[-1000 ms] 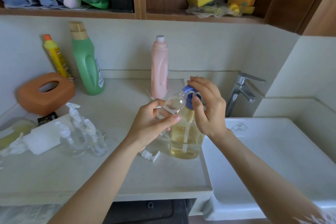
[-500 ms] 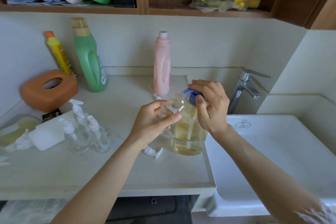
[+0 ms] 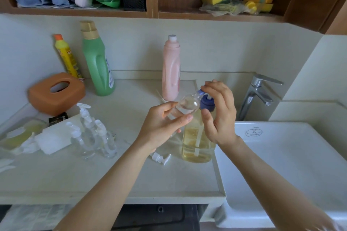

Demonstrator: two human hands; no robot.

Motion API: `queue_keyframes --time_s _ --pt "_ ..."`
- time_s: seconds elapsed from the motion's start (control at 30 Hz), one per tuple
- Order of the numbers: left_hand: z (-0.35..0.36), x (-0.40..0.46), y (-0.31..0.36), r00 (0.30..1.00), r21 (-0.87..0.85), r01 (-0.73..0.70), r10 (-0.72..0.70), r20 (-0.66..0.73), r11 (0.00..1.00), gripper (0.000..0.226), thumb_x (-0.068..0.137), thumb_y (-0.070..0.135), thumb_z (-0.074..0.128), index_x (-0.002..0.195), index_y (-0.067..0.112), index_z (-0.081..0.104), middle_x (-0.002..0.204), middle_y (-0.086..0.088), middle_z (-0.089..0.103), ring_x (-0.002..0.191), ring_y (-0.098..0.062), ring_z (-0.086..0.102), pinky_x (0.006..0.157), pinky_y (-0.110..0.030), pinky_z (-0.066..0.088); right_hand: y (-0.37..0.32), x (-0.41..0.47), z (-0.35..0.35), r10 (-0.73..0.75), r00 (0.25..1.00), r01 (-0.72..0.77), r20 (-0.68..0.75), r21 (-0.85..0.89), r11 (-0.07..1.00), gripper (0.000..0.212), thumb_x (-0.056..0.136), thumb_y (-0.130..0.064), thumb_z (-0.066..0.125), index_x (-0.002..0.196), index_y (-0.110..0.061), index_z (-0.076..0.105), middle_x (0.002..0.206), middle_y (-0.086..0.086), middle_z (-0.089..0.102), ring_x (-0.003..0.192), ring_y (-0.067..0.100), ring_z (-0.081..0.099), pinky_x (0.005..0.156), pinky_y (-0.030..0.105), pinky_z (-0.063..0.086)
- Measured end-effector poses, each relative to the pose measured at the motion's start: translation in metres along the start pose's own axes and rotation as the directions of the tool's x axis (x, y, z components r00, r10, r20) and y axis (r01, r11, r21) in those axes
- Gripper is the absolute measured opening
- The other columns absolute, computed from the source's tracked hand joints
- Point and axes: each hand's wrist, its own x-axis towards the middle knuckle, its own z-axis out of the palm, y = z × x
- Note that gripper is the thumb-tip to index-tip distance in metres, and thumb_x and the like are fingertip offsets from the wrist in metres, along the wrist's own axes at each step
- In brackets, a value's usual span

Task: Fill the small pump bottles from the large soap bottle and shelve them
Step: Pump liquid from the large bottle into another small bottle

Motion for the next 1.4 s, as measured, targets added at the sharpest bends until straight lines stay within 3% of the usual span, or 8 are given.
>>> queue_keyframes --time_s 0.1,0.2,0.33,0.57,0.83,1.0,1.13,1.4 --pt "-0.001 -0.001 -0.004 1.000 0.010 0.011 -0.011 0.004 1.000 0.018 0.073 0.030 0.080 0.088 0.025 0.071 0.071 0.008 0.066 0.053 -0.011 0.057 0.044 -0.012 0.038 0.002 -0.002 0.002 0.037 0.997 -0.040 -0.061 -0.044 0.998 0.054 0.100 -0.036 0.032 0.094 0.002 0.070 0.099 0.011 0.068 0.103 0.027 0.060 0.087 0.044 0.047" --pt "-0.002 -0.001 -0.008 0.999 0.005 0.035 -0.035 0.011 0.999 0.015 0.078 0.024 0.079 0.090 0.022 0.071 0.067 0.009 0.065 0.053 -0.010 0.057 0.044 -0.011 0.038 -0.001 0.001 0.005 0.058 0.994 -0.068 -0.093 -0.099 0.993 0.039 0.093 -0.023 0.040 0.083 -0.002 0.073 0.088 0.006 0.070 0.092 0.027 0.064 0.076 0.043 0.048" --pt "-0.001 -0.004 -0.010 0.998 0.001 0.059 -0.059 -0.005 0.998 0.018 0.080 0.028 0.077 0.096 0.022 0.072 0.064 0.011 0.063 0.056 -0.013 0.057 0.046 -0.012 0.038 -0.008 0.004 0.003 0.074 0.997 -0.074 -0.010 -0.123 0.990 0.033 0.086 -0.015 0.042 0.086 -0.001 0.071 0.090 0.010 0.069 0.092 0.030 0.063 0.085 0.025 0.043" --pt "0.003 -0.003 0.002 0.999 -0.004 0.040 -0.040 -0.018 0.999 0.013 0.082 0.030 0.074 0.095 0.025 0.073 0.078 0.000 0.068 0.057 -0.013 0.059 0.048 -0.017 0.041 -0.013 0.020 -0.015 0.086 0.986 -0.075 0.141 -0.084 0.994 0.036 0.089 -0.018 0.041 0.103 0.001 0.067 0.108 0.012 0.065 0.108 0.029 0.058 0.096 0.018 0.037" --pt "0.004 -0.001 -0.001 1.000 -0.021 -0.002 0.002 -0.015 1.000 0.015 0.080 0.030 0.075 0.094 0.025 0.074 0.070 0.003 0.064 0.057 -0.011 0.058 0.046 -0.016 0.039 -0.012 0.010 -0.005 0.066 0.995 -0.061 0.068 -0.080 0.995 0.037 0.087 -0.019 0.043 0.100 0.007 0.065 0.106 0.017 0.063 0.109 0.029 0.054 0.098 0.030 0.038" --pt "0.002 -0.001 -0.010 1.000 -0.009 0.000 0.000 -0.020 1.000 0.016 0.077 0.036 0.078 0.090 0.028 0.075 0.064 0.008 0.061 0.051 -0.012 0.056 0.045 -0.013 0.038 -0.008 0.006 0.003 0.089 0.996 -0.085 0.018 -0.165 0.983 0.031 0.082 -0.019 0.042 0.086 -0.004 0.069 0.092 0.006 0.068 0.092 0.025 0.060 0.078 0.036 0.040" --pt "0.002 -0.003 -0.014 1.000 0.015 0.022 -0.022 -0.016 1.000 0.015 0.074 0.042 0.076 0.087 0.035 0.074 0.070 0.008 0.065 0.052 -0.011 0.057 0.045 -0.013 0.037 -0.008 0.005 0.005 0.118 0.993 -0.119 -0.020 -0.215 0.969 0.029 0.073 -0.012 0.041 0.076 -0.009 0.070 0.085 -0.001 0.068 0.083 0.014 0.054 0.076 0.034 0.031" --pt "-0.002 -0.001 -0.001 1.000 0.017 -0.009 0.009 -0.011 1.000 0.023 0.077 0.042 0.077 0.096 0.029 0.073 0.074 0.008 0.065 0.056 -0.012 0.060 0.047 -0.014 0.039 -0.021 0.021 -0.007 0.155 0.985 -0.142 0.076 -0.159 0.977 0.031 0.079 -0.016 0.041 0.090 -0.010 0.069 0.101 0.000 0.067 0.095 0.013 0.055 0.082 0.031 0.033"
